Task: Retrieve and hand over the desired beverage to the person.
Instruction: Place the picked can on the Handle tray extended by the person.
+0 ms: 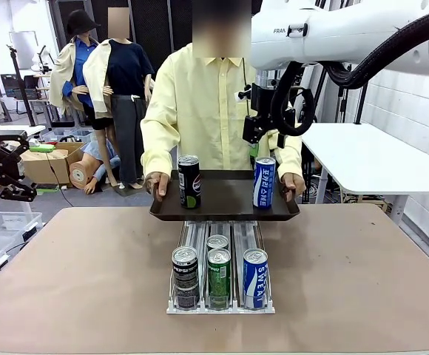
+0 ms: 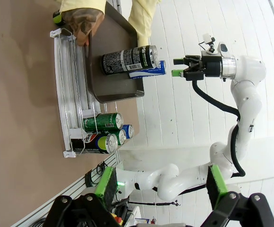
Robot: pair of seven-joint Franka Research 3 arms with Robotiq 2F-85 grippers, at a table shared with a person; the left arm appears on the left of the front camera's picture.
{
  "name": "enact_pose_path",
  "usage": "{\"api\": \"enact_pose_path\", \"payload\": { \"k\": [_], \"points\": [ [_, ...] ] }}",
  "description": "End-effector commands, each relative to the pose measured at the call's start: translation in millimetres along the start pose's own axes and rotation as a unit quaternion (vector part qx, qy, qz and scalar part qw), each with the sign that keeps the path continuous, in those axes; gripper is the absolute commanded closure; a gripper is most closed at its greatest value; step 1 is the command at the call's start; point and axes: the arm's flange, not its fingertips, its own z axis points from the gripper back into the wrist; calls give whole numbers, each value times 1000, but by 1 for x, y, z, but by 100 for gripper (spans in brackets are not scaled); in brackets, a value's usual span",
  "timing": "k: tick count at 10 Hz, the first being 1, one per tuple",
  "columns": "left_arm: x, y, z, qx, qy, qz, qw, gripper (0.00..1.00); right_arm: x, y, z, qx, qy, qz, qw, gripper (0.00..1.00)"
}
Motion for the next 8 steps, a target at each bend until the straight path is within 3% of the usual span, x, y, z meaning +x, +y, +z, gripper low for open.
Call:
{"api": "enact_pose_path", "payload": {
  "k": [1,8],
  "points": [
    [-1,-2,1,-5,-3,-2,1000,0,1,1,1,0,-4,1,1000,0],
    [-1,-2,1,-5,-3,-2,1000,0,0,0,0,0,0,0,1000,0]
  ]
}}
